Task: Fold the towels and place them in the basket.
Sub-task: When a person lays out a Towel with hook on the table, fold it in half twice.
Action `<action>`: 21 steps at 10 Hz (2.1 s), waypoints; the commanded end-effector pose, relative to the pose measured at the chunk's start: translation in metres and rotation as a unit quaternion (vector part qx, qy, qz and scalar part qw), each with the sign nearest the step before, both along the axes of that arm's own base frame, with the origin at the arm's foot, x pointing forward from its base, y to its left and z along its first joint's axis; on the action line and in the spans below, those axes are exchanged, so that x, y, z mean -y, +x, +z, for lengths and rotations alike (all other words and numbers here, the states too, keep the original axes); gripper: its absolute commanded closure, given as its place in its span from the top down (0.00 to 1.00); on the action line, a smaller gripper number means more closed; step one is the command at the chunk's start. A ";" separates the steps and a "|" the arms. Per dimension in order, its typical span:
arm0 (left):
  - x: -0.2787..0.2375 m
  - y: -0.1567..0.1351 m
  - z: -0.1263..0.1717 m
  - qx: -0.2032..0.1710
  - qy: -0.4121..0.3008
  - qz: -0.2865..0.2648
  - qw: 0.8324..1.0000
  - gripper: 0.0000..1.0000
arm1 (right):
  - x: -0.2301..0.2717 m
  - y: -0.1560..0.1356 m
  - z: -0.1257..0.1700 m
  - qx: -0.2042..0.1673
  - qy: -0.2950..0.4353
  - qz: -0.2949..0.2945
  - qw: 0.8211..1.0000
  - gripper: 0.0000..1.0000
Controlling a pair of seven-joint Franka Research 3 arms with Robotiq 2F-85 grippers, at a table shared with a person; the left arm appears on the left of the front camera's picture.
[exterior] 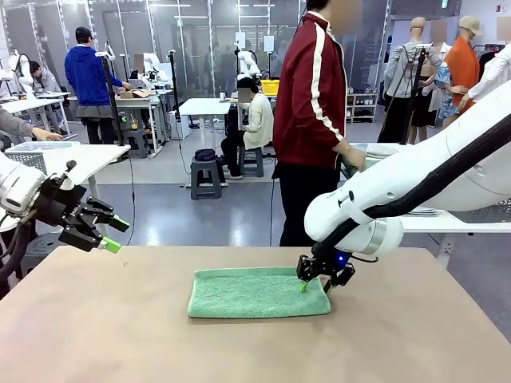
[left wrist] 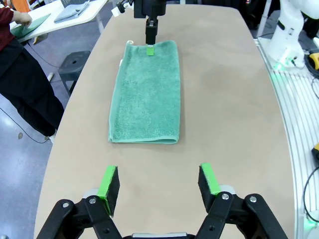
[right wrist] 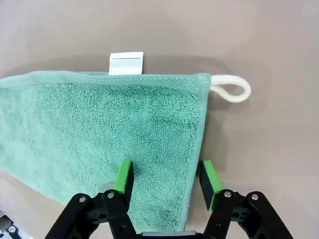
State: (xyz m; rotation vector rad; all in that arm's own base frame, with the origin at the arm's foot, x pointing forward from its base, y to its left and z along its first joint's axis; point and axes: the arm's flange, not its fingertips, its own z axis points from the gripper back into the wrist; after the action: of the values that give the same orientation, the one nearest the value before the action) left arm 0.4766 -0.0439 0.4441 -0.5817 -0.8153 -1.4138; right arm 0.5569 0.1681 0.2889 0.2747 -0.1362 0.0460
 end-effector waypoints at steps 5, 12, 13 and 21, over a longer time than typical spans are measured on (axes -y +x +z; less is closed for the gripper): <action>0.000 -0.002 0.001 0.002 -0.001 0.000 1.000 0.81 | -0.006 0.005 -0.007 -0.025 -0.016 -0.010 0.999 0.55; 0.000 -0.002 0.001 0.002 -0.001 0.000 1.000 0.81 | -0.022 0.007 -0.003 -0.046 -0.041 -0.017 0.998 0.55; 0.000 -0.002 0.001 0.002 -0.001 0.000 1.000 0.81 | -0.024 0.009 -0.002 -0.047 -0.046 -0.018 0.998 0.55; 0.000 -0.002 0.001 0.002 -0.001 0.000 1.000 0.81 | -0.034 0.011 0.004 -0.056 -0.065 -0.016 0.996 0.55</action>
State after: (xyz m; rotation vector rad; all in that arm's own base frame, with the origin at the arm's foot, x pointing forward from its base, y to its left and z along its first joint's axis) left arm 0.4766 -0.0438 0.4441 -0.5816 -0.8153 -1.4138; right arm 0.5625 0.1946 0.2928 0.1745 -0.0383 0.0384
